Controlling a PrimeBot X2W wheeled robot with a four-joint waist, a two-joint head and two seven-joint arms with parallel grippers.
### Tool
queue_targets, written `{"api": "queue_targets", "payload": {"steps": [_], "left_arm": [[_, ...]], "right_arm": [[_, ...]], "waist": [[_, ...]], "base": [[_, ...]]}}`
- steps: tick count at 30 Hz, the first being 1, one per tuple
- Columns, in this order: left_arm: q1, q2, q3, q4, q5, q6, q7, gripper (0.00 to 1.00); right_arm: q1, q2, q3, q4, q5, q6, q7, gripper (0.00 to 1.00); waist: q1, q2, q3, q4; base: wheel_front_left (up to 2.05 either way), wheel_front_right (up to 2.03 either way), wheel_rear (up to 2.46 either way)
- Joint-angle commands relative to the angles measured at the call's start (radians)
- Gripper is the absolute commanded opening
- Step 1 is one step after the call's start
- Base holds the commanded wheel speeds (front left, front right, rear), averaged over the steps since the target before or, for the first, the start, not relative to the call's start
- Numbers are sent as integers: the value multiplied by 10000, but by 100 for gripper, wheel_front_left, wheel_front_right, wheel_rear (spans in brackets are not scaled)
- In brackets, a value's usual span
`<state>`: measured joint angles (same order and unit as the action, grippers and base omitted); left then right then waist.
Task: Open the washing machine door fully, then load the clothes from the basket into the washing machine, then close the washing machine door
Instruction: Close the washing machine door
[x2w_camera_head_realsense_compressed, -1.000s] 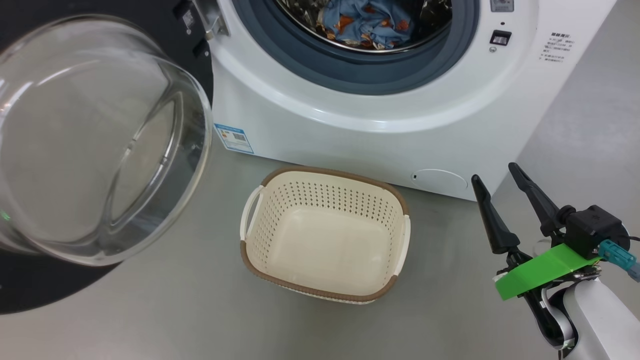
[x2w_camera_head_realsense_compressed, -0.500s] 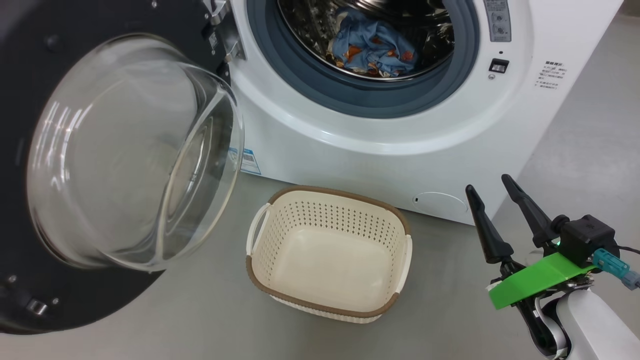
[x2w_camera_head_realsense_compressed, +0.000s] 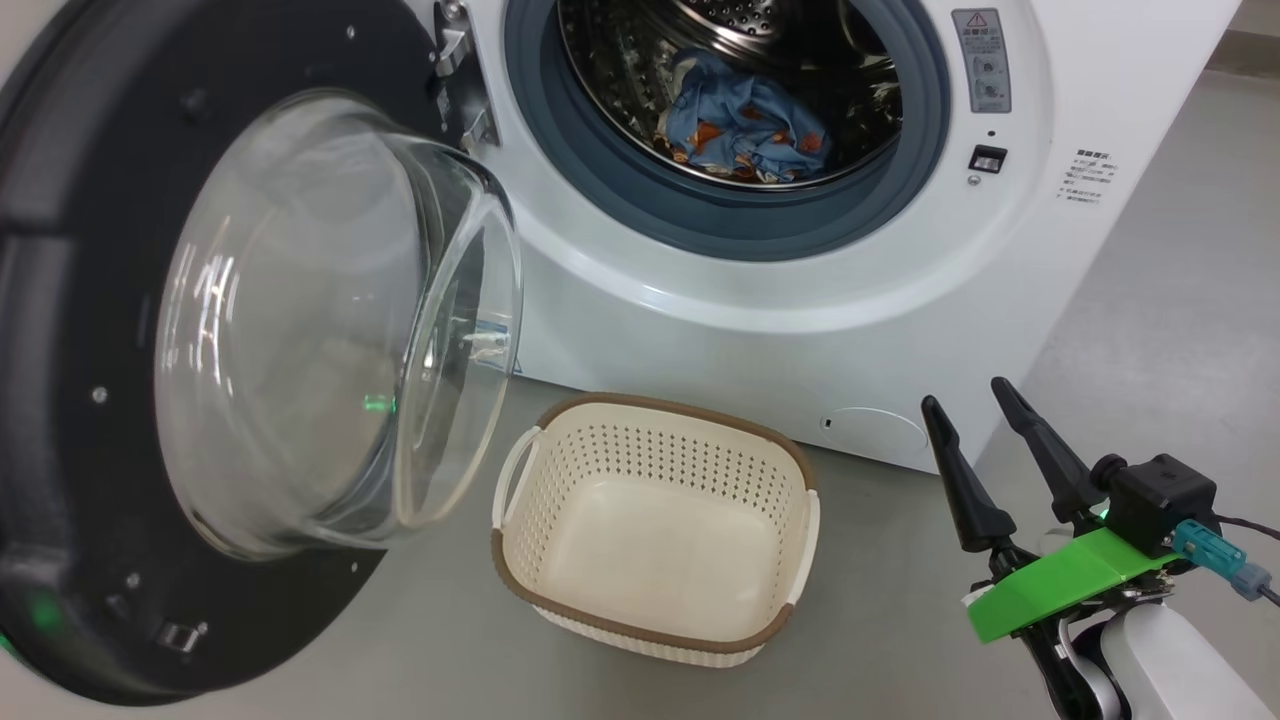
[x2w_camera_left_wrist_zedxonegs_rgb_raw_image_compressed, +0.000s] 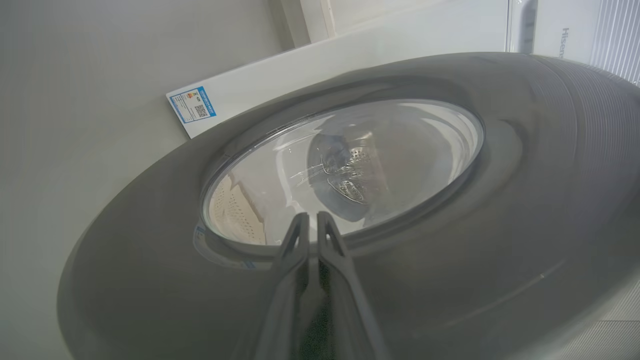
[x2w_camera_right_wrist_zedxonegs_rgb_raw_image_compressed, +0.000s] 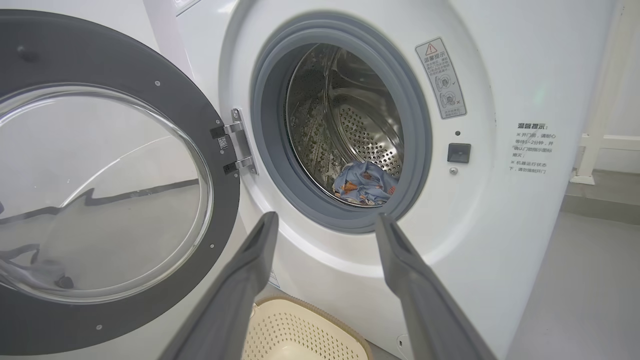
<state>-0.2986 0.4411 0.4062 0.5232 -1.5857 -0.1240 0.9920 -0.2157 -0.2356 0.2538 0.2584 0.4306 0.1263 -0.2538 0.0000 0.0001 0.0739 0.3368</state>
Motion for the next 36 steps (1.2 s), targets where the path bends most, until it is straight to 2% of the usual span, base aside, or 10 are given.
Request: {"api": "queue_targets", "payload": {"steps": [1,10,20,28,36], "left_arm": [[-44,341,198,-452,-132,-67,211,0],[706,-126,-136,-2225,-474,291,1052,0],[1738,-459,-633,-4407,-669,1085,1907,0],[2022,-933,-1010,-5879,-749,1512,2019,0],[1933,-1239,-1247,-6474,-666,1687,1883,0]], "right_arm": [[24,-54,137,-204,36,44,-80,100],[160,-7,133,-165,78,44,-80,100],[319,132,10,-211,102,44,-80,100],[298,199,-79,-294,61,44,-80,100],[203,340,-172,-339,3,44,-80,100]], "waist": [[0,-1,-41,-42],[0,-1,-223,-424],[0,-1,-375,-1154],[0,-1,-302,-1718],[0,-1,-105,-2424]], "base": [[0,0,0],[0,0,0],[0,0,0],[0,0,0],[0,0,0]]}}
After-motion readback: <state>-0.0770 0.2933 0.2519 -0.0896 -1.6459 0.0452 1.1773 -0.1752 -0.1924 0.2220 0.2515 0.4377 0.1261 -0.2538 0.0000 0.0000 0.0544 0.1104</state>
